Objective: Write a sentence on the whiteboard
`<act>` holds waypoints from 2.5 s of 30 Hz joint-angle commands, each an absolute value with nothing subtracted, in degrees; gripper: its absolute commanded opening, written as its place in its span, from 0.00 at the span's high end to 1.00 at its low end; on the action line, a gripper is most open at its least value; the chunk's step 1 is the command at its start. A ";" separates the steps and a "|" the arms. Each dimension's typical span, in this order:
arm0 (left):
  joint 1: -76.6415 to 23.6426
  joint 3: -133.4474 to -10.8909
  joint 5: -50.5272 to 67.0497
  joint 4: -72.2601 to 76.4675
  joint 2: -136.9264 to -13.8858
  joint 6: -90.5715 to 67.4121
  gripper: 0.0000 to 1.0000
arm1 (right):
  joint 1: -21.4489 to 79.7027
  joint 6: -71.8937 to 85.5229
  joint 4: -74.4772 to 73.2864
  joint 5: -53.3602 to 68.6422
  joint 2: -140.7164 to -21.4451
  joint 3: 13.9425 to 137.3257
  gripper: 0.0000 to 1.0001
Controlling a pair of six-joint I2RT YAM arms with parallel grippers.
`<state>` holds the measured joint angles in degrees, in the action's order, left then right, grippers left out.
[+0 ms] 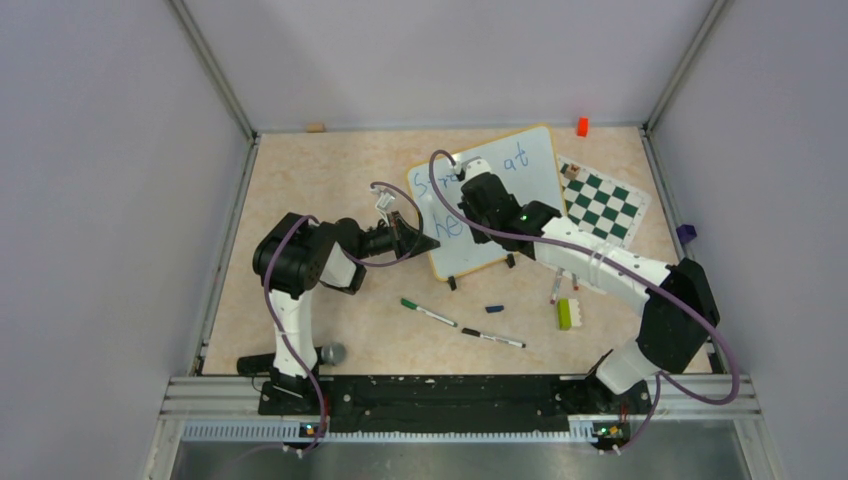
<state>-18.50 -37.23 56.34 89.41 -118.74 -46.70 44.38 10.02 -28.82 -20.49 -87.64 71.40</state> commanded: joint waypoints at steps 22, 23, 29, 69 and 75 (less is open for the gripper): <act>-20.61 -37.24 61.78 92.81 -118.31 -42.87 1.00 | 43.77 9.66 -29.51 -15.50 -88.44 72.79 1.00; -20.57 -37.26 61.77 92.81 -118.35 -42.87 1.00 | 43.76 9.67 -29.29 -15.01 -88.58 72.84 1.00; -20.62 -37.25 61.70 92.81 -118.41 -42.81 1.00 | 43.80 10.37 -27.26 -14.00 -88.42 73.11 1.00; -20.58 -37.25 61.83 92.81 -118.30 -42.80 1.00 | 43.78 10.56 -27.50 -14.35 -88.77 71.94 1.00; -20.59 -37.26 61.79 92.81 -118.30 -42.78 1.00 | 43.77 10.73 -26.50 -14.57 -88.70 72.42 1.00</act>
<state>-18.50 -37.26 56.34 89.41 -118.74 -46.70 44.38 10.24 -29.21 -14.96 -88.29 70.89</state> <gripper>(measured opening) 0.081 0.090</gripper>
